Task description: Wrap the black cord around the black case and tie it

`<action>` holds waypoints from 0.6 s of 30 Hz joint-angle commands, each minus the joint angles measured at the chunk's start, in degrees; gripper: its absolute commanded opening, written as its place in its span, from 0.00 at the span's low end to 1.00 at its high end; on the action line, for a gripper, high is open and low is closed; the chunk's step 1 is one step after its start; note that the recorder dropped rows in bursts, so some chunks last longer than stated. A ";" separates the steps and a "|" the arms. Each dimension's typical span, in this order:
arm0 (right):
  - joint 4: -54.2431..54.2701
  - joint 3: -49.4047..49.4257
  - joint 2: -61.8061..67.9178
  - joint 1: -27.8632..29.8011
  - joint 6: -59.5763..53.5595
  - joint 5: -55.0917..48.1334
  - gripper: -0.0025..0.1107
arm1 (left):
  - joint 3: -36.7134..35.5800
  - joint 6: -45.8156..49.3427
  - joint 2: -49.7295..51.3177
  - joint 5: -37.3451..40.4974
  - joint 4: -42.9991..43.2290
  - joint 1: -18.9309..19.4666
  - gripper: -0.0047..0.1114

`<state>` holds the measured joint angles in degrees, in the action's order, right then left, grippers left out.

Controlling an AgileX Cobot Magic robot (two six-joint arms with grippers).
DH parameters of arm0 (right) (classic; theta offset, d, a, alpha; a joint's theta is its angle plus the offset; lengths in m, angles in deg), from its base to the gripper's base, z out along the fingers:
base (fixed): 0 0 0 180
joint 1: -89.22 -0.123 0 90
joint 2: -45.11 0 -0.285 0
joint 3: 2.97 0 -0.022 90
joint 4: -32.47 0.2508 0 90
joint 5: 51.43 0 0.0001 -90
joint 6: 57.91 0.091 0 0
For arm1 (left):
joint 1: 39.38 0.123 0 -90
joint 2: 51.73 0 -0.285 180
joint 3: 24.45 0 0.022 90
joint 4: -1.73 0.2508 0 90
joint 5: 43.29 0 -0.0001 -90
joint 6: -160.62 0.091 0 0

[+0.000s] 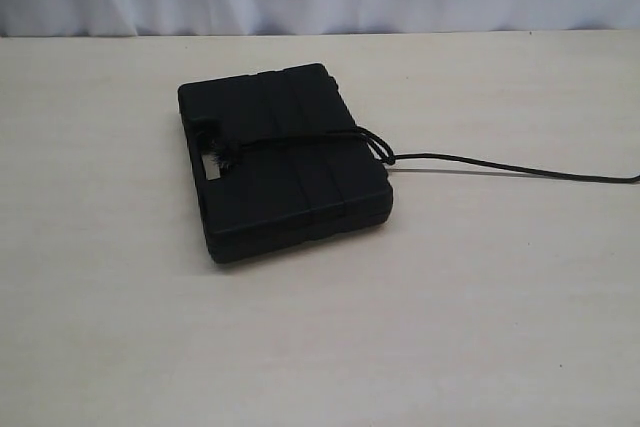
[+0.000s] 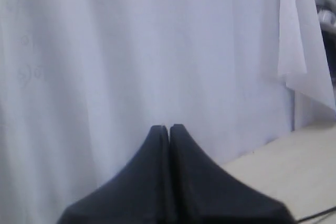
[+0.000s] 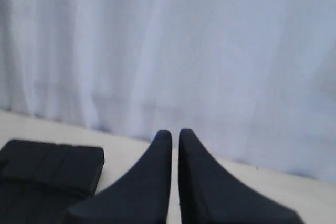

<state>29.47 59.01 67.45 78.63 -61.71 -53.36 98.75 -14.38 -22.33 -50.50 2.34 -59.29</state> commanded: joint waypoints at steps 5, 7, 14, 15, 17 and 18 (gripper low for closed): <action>-0.46 11.25 -2.30 -0.20 0.21 19.22 0.06 | -5.12 0.37 0.83 -4.45 -0.27 -0.17 0.04; -0.46 11.95 -2.30 -0.20 0.21 19.21 0.06 | -5.12 0.37 0.83 -3.88 -0.27 -0.17 0.04; -0.46 12.04 -2.30 -0.20 0.21 19.02 0.06 | -5.12 0.37 0.83 -3.88 -0.27 -0.17 0.04; -0.46 12.04 -2.30 -0.20 0.21 19.02 0.06 | -5.23 0.37 0.83 -3.88 -0.27 -0.17 0.04; -0.46 12.04 -2.30 -0.20 0.21 19.02 0.06 | -6.02 0.37 0.83 -4.11 -0.05 -0.17 0.04; -0.46 12.50 -2.44 -0.20 0.21 19.16 0.06 | -7.65 0.37 0.51 -4.78 -0.05 -0.17 0.04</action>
<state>29.38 70.84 65.43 78.52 -61.59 -35.21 92.84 -14.19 -21.74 -54.59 2.34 -59.29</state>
